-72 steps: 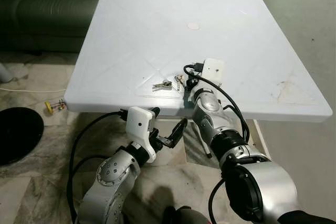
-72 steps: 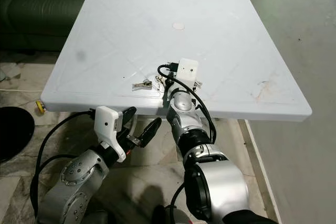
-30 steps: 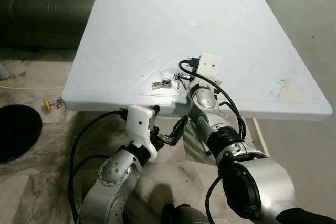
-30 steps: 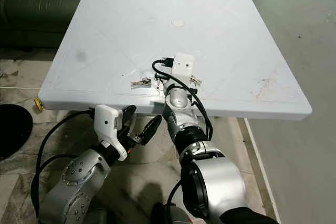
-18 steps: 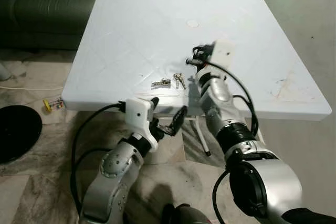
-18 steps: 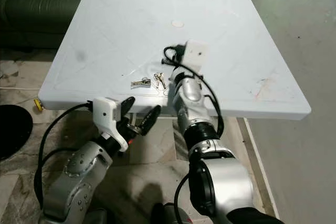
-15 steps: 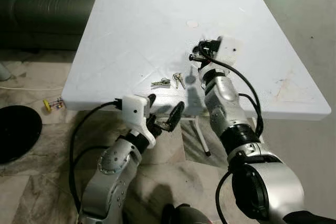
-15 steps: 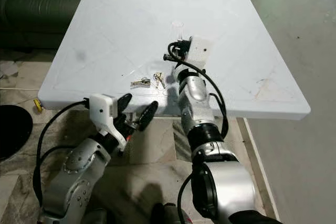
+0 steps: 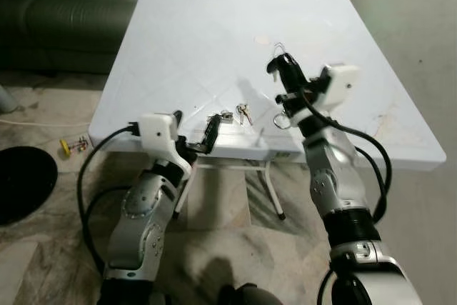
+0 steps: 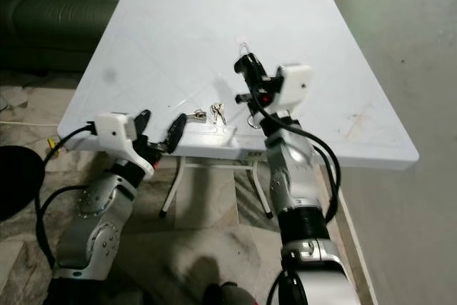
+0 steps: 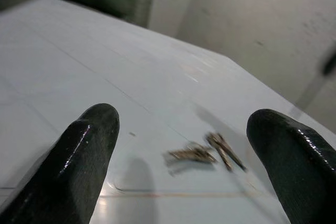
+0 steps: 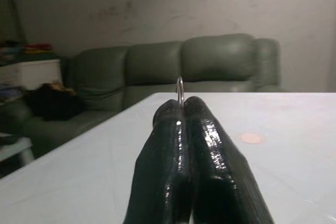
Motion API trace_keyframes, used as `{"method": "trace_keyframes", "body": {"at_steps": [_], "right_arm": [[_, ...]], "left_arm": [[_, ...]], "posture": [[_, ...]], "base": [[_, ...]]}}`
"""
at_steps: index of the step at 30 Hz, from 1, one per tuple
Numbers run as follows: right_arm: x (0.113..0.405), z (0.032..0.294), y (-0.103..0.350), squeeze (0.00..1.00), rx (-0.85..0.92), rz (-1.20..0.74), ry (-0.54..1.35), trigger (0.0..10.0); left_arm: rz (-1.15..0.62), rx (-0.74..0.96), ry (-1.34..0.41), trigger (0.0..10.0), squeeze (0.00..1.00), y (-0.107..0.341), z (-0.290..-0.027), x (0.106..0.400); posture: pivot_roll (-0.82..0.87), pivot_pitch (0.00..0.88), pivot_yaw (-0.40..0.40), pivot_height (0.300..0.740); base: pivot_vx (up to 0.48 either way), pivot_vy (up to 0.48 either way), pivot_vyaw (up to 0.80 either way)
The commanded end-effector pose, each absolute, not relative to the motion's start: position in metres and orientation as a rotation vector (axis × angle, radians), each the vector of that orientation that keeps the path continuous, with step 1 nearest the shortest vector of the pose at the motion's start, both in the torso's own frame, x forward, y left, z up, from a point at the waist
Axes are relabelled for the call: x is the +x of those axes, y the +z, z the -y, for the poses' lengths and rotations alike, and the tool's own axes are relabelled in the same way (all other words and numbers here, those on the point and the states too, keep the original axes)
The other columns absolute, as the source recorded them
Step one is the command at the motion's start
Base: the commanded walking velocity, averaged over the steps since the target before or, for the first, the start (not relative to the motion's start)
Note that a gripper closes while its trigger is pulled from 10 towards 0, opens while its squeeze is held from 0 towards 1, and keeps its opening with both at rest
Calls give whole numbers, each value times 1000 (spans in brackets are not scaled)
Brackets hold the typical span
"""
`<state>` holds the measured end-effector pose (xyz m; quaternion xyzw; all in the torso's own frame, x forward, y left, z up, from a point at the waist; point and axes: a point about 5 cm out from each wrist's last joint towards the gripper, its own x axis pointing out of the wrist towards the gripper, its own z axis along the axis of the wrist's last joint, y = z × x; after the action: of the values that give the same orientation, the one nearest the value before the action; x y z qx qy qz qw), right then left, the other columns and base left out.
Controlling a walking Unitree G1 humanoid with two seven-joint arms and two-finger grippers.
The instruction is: Hang keys on a hook
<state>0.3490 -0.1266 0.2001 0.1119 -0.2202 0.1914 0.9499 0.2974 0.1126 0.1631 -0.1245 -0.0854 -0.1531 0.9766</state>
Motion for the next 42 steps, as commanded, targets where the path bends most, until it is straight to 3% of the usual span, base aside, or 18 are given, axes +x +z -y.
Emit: {"method": "trace_keyframes", "body": {"at_steps": [1,15,23,30,42], "right_arm": [[345,134,204,0,202,472,370,10000],[313,167,147,0,120,317,199,10000],[307,164,129,0,91,244,220,10000],[323,152,132,0,59,198,210,10000],[327,140,129,0,67,167,236,10000]], "left_arm": [[164,-253,-286,10000,0,160,-115,297],[120,-234,-110,10000,0,134,-153,292],[96,-239,-68,10000,0,129,-160,295],[110,-236,-61,10000,0,139,-167,310],[111,-234,-66,10000,0,136,-167,320]], "posture": [[69,26,-117,715],[61,0,-107,715],[75,0,-88,715],[97,0,-97,715],[91,0,-102,715]], "base": [[0,0,0],[0,0,0],[0,0,0],[0,0,0],[0,0,-649]]}}
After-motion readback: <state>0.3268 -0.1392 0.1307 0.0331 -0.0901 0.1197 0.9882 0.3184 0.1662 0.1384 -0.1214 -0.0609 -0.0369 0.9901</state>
